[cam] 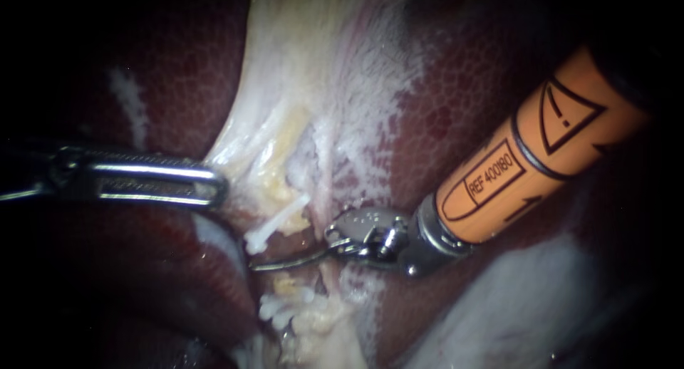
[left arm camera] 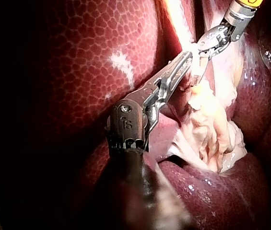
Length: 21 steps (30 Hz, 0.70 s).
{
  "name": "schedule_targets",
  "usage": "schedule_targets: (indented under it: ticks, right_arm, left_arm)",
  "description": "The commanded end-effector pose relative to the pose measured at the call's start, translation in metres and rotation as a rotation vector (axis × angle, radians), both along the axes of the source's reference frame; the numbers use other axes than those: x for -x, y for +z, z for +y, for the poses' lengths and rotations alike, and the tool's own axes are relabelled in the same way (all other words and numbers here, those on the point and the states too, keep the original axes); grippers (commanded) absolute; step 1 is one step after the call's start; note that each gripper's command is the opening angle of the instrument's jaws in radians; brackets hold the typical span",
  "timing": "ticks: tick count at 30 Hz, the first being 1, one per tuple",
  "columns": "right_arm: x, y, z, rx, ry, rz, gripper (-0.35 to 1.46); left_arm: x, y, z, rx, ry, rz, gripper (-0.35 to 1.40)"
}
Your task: Go back from the cut left tube
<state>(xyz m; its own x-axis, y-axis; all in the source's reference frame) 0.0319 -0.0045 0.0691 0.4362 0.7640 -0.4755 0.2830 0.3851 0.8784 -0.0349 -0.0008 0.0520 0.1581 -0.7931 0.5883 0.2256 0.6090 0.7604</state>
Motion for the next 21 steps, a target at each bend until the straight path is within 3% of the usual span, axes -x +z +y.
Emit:
schedule_targets:
  ticks: [1, 21]
  right_arm:
    - [0.0, 0.0, 0.0, -0.001, -0.001, 0.001, -0.35]
    - [0.0006, -0.0007, 0.0007, -0.022, 0.011, 0.032, -0.35]
  left_arm:
    - [0.0, 0.0, 0.0, 0.0, 0.0, 0.0, -0.35]
    - [0.0, 0.0001, 0.0, 0.001, 0.0, 0.0, -0.35]
